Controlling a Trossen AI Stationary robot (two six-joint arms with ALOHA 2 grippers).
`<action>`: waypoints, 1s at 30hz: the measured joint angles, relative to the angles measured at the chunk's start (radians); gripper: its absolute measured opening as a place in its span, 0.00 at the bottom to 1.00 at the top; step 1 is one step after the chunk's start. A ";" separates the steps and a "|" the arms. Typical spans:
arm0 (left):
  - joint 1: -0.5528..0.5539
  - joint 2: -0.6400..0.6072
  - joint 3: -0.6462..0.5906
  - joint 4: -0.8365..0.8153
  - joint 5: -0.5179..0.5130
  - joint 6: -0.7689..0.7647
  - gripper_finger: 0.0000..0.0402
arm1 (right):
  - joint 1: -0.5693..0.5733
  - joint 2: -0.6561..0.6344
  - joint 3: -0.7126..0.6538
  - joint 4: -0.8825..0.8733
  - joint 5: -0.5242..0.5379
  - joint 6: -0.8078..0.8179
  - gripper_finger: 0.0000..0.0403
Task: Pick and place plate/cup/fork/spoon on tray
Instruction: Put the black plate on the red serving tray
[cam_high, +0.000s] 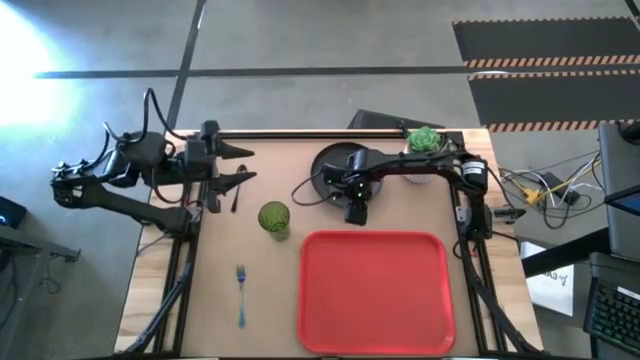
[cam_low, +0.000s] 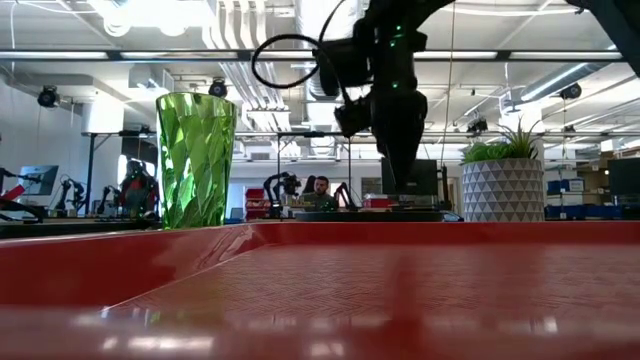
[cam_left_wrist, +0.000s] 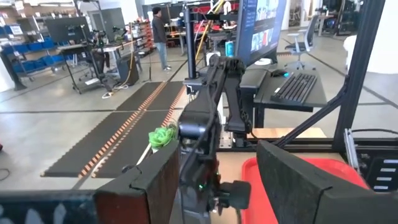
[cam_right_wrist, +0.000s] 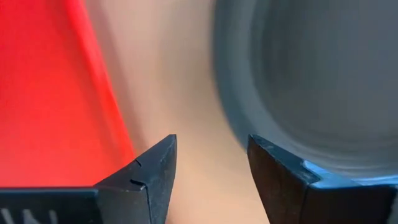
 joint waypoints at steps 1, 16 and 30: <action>0.000 -0.001 0.000 -0.006 0.000 -0.001 0.49 | 0.002 0.001 0.000 -0.001 -0.002 -0.002 0.48; 0.000 -0.005 -0.008 -0.016 0.001 -0.001 0.49 | -0.004 0.045 0.000 0.088 0.008 -0.032 0.50; 0.001 -0.004 -0.014 -0.015 0.002 -0.002 0.49 | -0.013 0.129 -0.001 0.119 0.036 -0.102 0.50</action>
